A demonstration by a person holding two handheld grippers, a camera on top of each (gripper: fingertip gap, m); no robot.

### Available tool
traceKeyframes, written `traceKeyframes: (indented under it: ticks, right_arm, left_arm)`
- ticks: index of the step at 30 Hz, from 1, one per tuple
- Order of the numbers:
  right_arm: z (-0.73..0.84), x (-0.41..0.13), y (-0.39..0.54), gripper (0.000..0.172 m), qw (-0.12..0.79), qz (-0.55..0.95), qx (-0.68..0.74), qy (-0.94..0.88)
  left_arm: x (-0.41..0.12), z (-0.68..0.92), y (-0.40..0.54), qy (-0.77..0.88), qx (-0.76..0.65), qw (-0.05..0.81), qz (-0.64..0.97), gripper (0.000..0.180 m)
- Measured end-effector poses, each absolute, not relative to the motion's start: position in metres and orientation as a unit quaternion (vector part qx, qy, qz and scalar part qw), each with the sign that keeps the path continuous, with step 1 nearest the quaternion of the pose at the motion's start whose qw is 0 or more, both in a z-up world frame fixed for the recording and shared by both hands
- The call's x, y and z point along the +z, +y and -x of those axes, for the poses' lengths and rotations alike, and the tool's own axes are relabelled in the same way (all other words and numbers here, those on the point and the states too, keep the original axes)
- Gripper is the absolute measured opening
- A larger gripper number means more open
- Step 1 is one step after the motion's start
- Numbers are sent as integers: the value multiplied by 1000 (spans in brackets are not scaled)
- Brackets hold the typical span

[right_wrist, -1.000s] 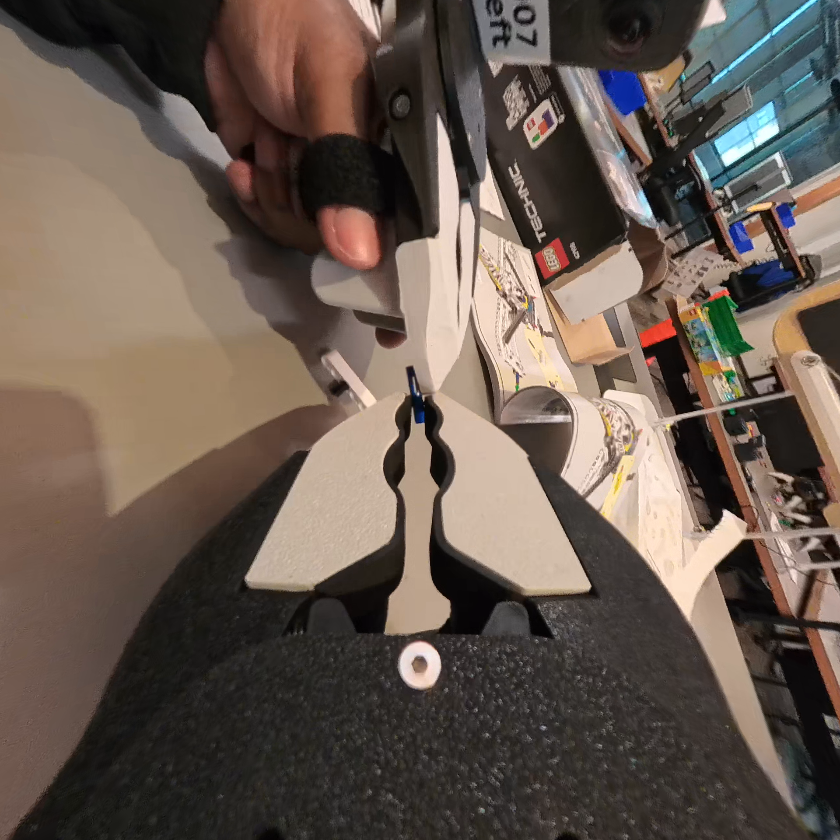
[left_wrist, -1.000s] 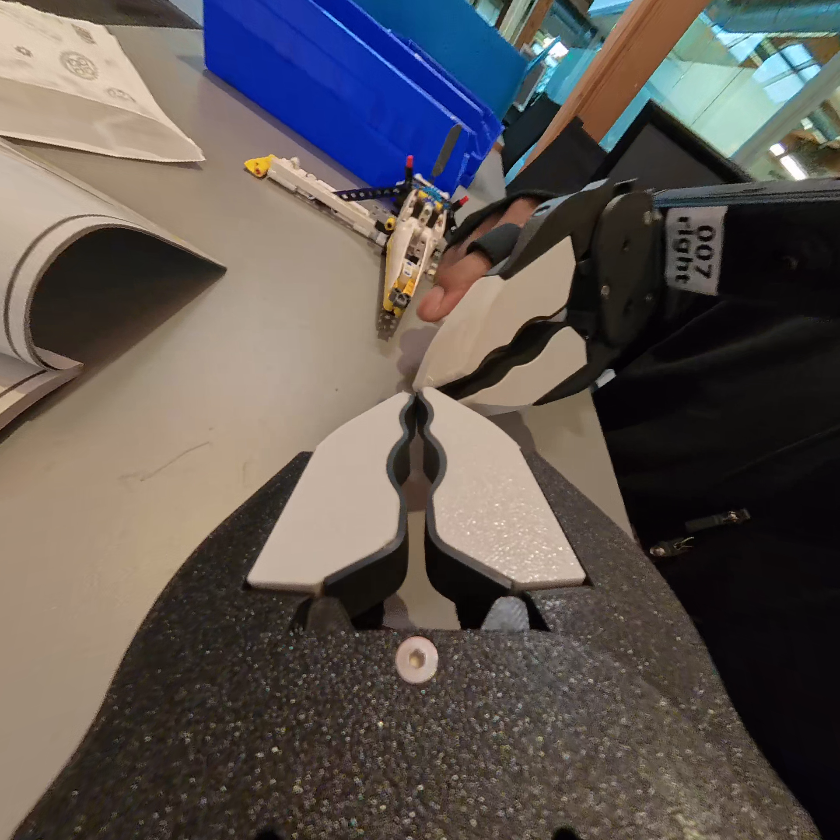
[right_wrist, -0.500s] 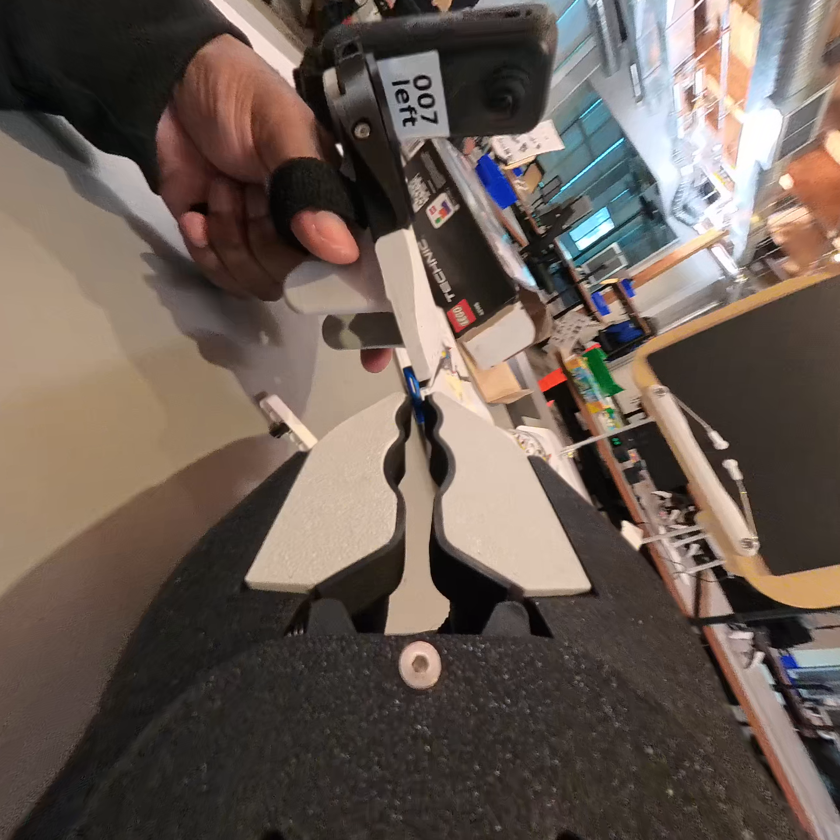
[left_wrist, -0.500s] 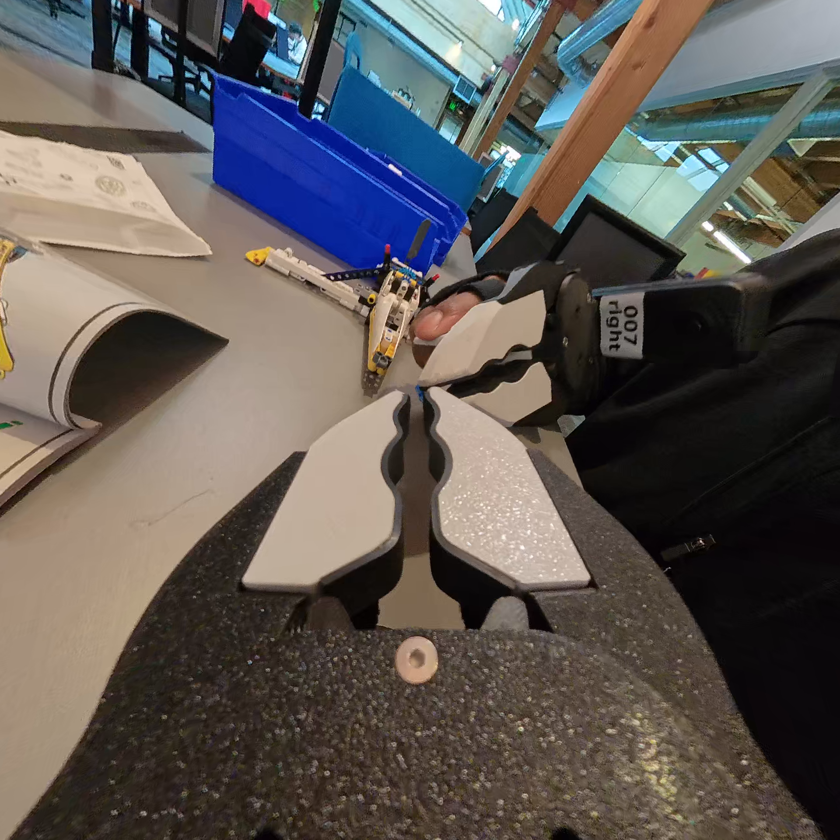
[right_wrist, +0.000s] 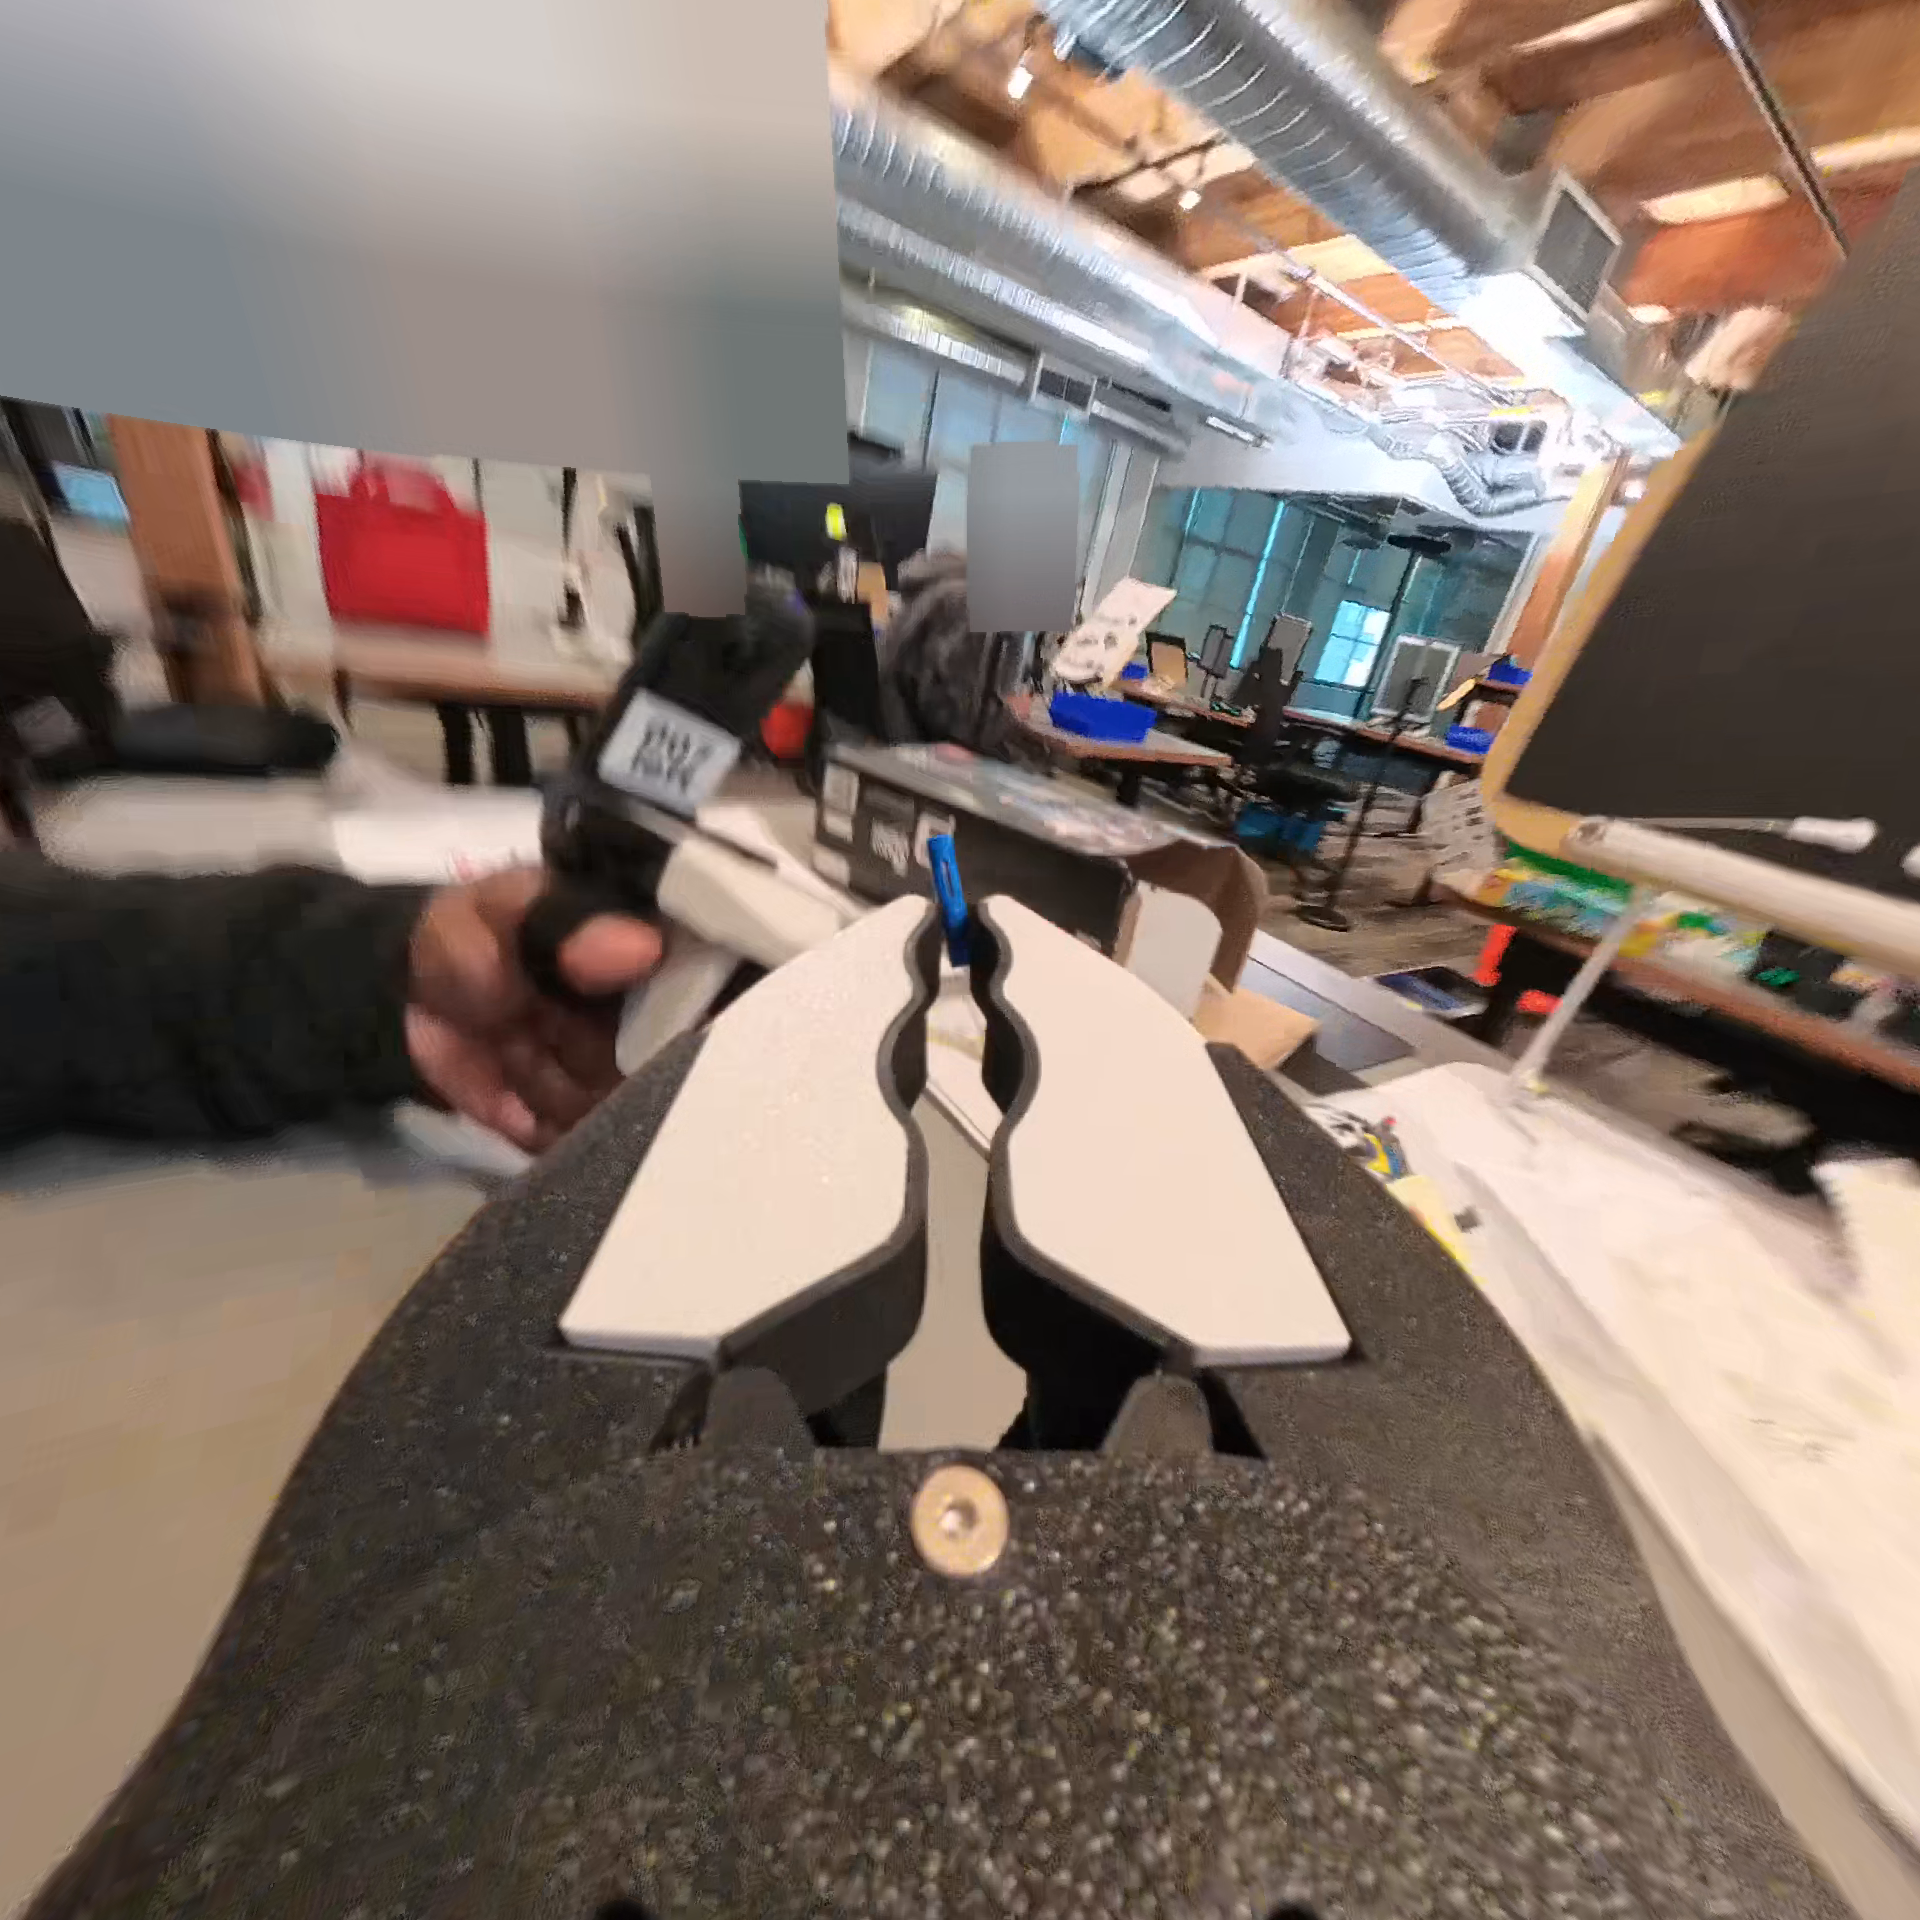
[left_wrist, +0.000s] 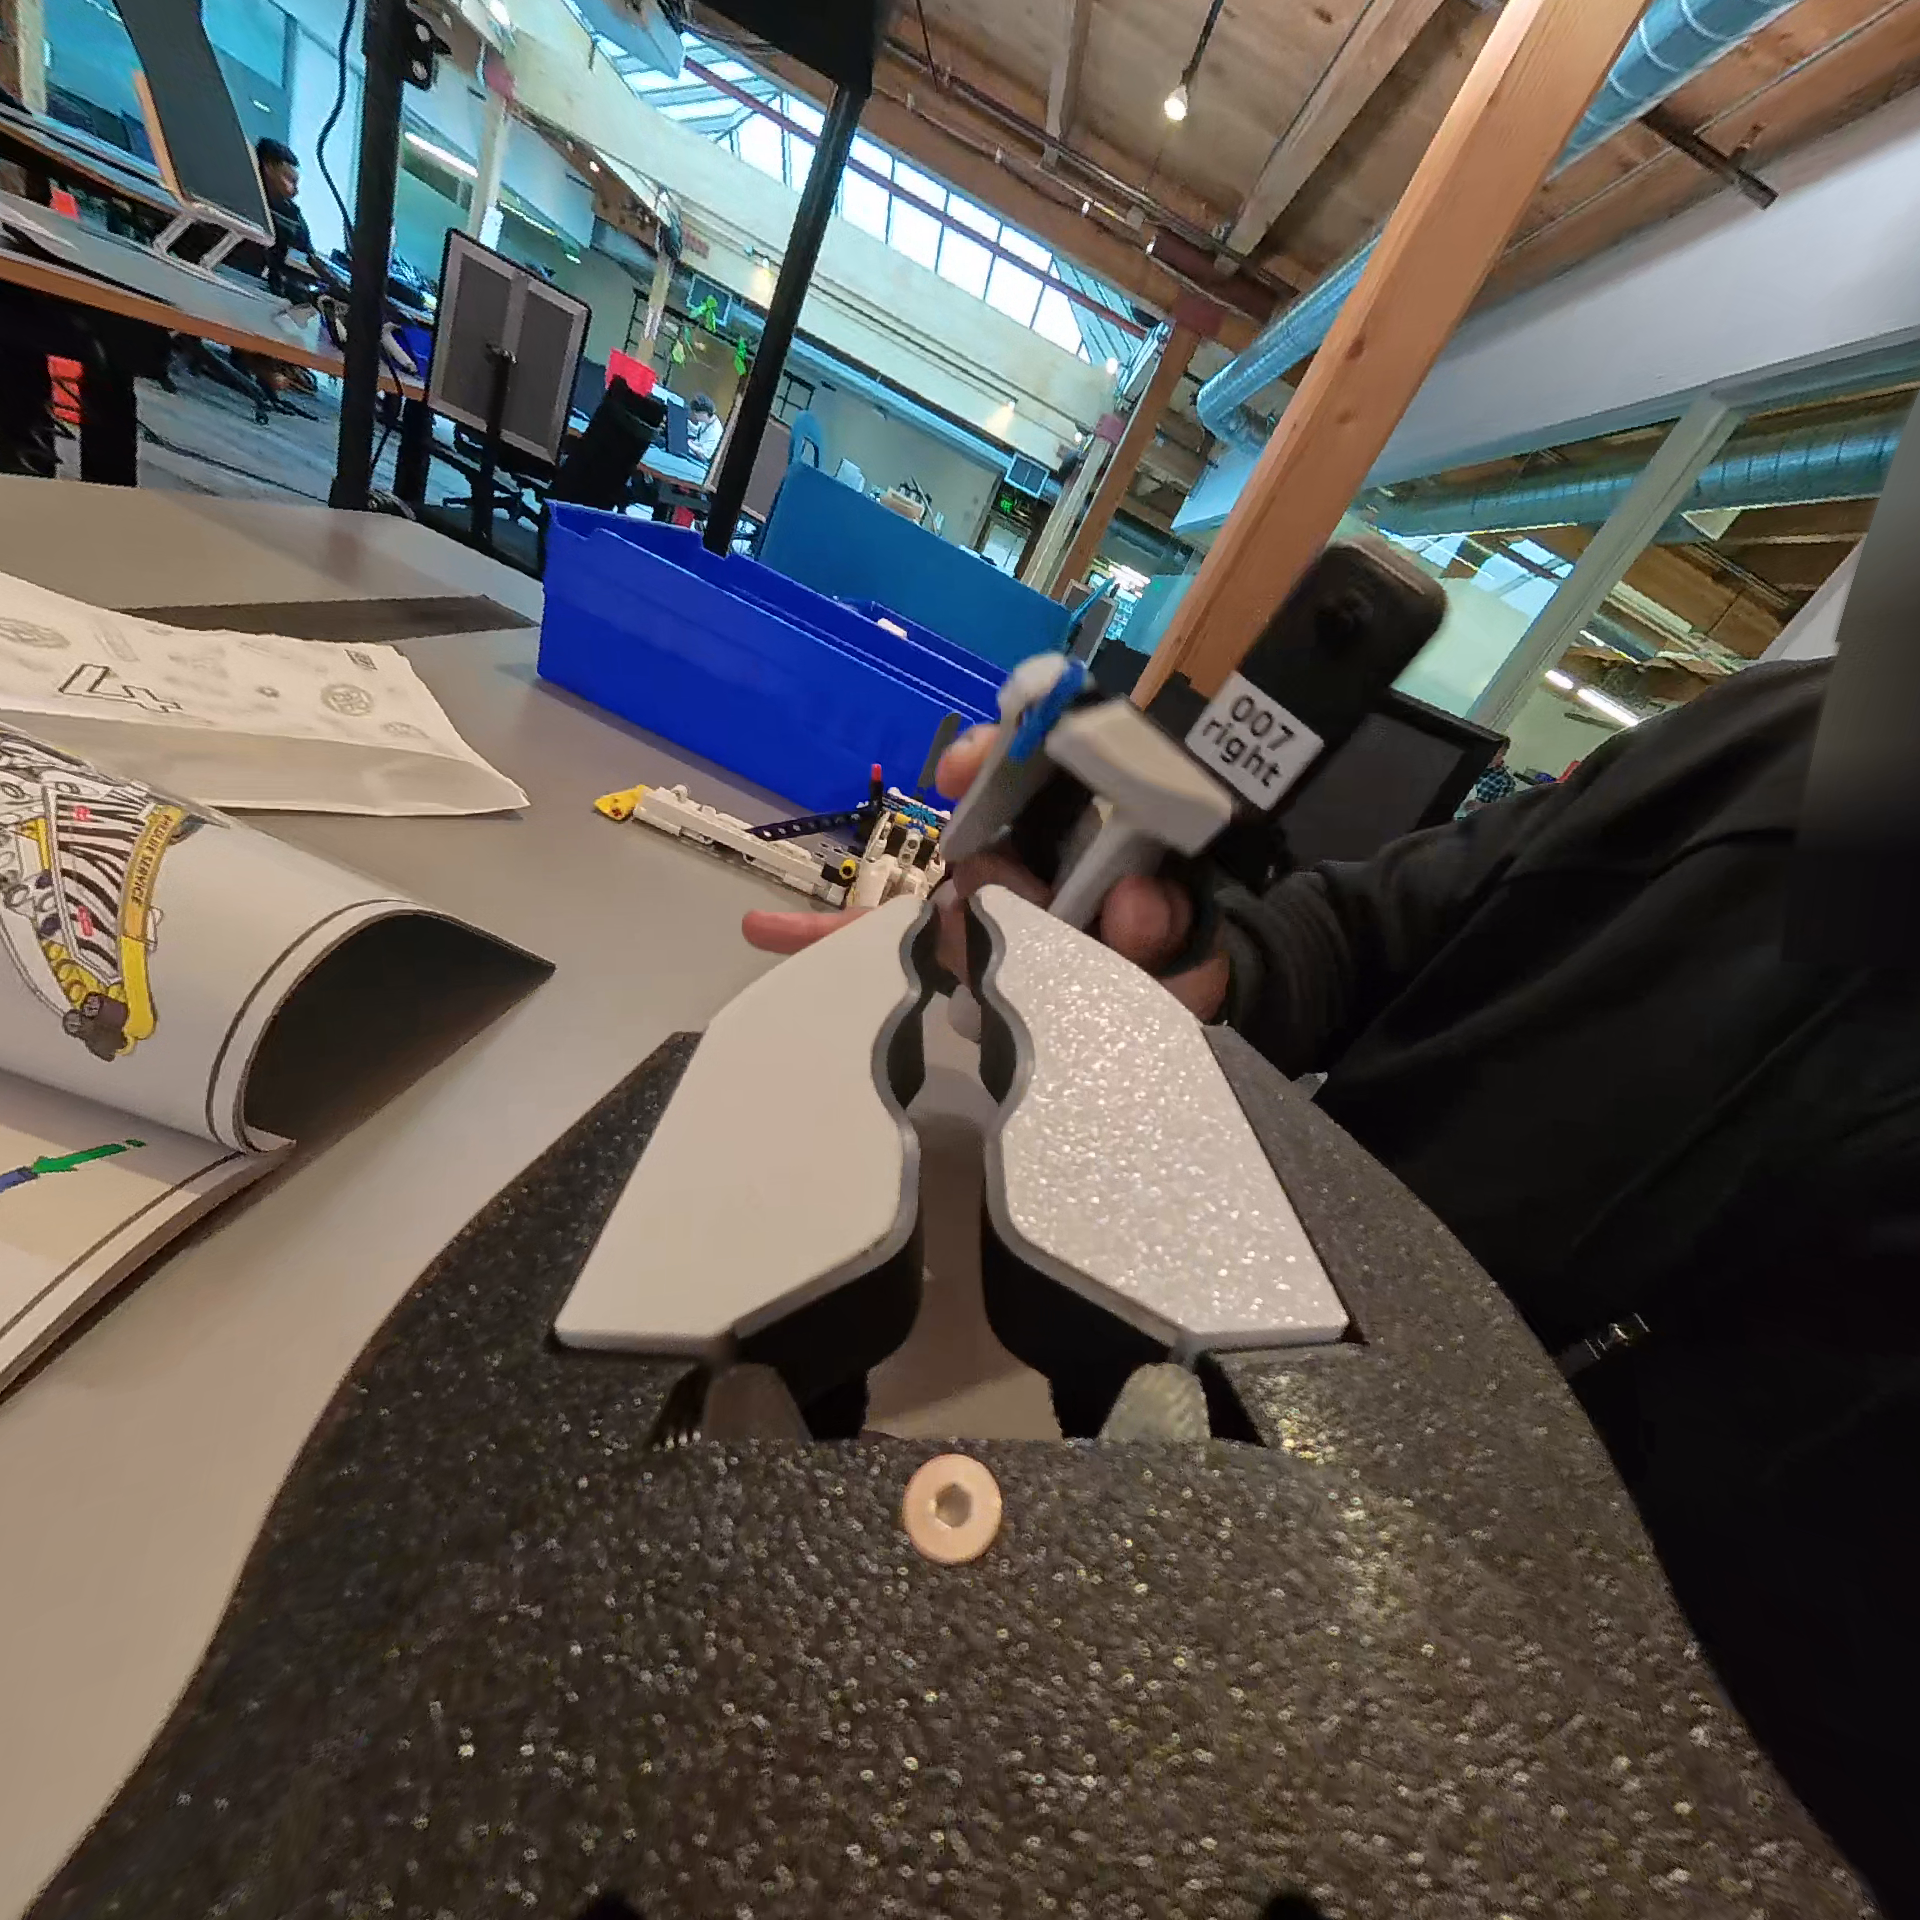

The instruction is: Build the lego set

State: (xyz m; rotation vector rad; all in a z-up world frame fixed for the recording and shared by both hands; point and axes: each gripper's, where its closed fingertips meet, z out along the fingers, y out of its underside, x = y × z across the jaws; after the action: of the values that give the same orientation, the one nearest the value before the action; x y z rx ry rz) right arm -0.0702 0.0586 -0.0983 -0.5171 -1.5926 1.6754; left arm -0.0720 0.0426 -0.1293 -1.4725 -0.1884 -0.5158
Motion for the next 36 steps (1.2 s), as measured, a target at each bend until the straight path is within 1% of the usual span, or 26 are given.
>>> traceKeyframes:
  ticks: [4, 8, 11, 13, 17, 21, 23, 27, 29, 31, 32, 34, 36]
  right_arm:
    - [87, -79, 82, 4, 282, 300, 746, -523]
    - [102, -78, 94, 4, 181, 385, 790, -441]
    - [107, -77, 92, 4, 130, 415, 806, -402]
    - [109, -73, 93, 4, 129, 420, 812, -385]
    - [110, -61, 100, 4, 153, 408, 823, -365]
    - [111, -57, 98, 4, 164, 399, 822, -371]
    - [111, -57, 96, 5, 128, 411, 826, -364]
    - [106, -43, 87, 5, 73, 434, 826, -353]
    - [99, -36, 82, 4, 85, 431, 822, -362]
    - [93, -30, 80, 4, 123, 410, 817, -385]
    - [91, -28, 80, 5, 148, 400, 811, -401]
    - [89, -22, 90, 4, 236, 357, 794, -432]
    - [86, -22, 97, 4, 299, 307, 770, -472]
  left_arm:
    - [-129, 66, 53, -88, -228, 721, 648, 3]
    - [-100, 54, 64, -120, -295, 796, 515, 0]
    - [-99, 42, 78, -136, -354, 799, 467, 0]
    - [-104, 31, 86, -128, -373, 789, 471, 0]
    - [-102, 34, 88, -152, -370, 792, 461, 2]
    - [-99, 27, 95, -141, -306, 809, 481, 1]
    - [-98, 29, 95, -152, -328, 806, 469, 0]
    - [-86, 29, 90, -172, -440, 791, 388, 0]
    - [-86, 28, 89, -178, -469, 783, 369, 0]
    - [-90, 29, 90, -189, -486, 774, 359, 0]
    - [-90, 29, 89, -189, -491, 773, 355, 0]
    - [-84, 32, 79, -177, -488, 784, 341, 0]
    - [-76, 40, 67, -169, -450, 807, 343, 0]
